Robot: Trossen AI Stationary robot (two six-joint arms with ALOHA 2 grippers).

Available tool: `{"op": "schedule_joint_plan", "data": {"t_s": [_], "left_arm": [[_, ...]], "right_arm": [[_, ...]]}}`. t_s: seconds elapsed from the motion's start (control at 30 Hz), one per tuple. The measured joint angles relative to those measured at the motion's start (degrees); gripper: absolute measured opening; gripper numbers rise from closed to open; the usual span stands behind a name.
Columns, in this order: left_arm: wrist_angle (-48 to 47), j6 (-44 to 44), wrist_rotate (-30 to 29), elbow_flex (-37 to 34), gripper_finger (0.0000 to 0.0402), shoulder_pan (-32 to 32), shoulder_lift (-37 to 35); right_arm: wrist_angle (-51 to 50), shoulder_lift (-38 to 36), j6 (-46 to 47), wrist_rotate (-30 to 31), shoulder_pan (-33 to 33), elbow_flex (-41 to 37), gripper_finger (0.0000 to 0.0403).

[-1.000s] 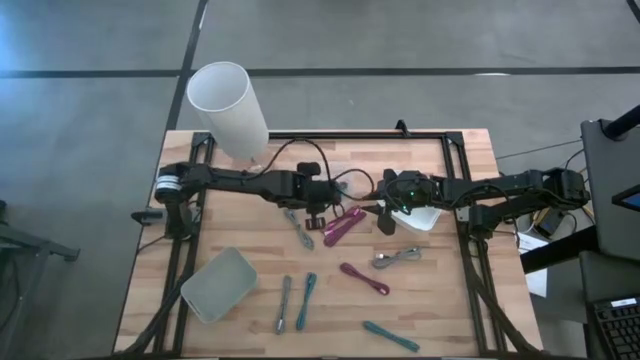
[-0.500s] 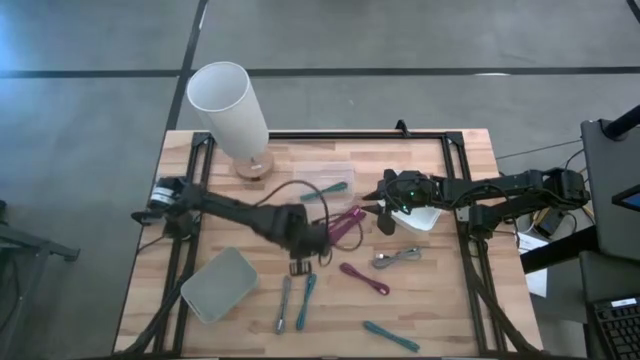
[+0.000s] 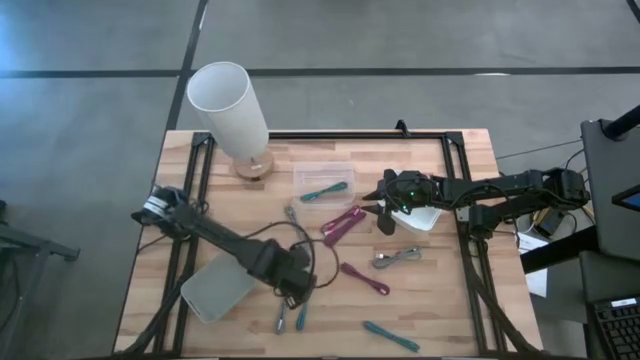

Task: Pick & Place USB Port
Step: Put the bottom left white USB cable into the gray bin

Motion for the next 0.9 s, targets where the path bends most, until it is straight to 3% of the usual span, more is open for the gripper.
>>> {"op": "schedule_joint_plan", "data": {"t_s": [0.17, 0.43, 0.9], "left_arm": [[4.9, -9.5, 3.2, -5.1, 0.0108, -1.8, 0.0], [17.5, -14.8, 4.1, -12.0, 0.0108, -2.6, 0.0], [22.7, -19.5, 4.1, -17.7, 0.0108, -2.6, 0.0]], "right_arm": [[0.0, 0.0, 0.0, 0.0, 0.0, 0.0, 0.0146], [0.0, 0.0, 0.0, 0.0, 0.0, 0.0, 0.0146], [0.0, 0.0, 0.0, 0.0, 0.0, 0.0, 0.0146]]}}
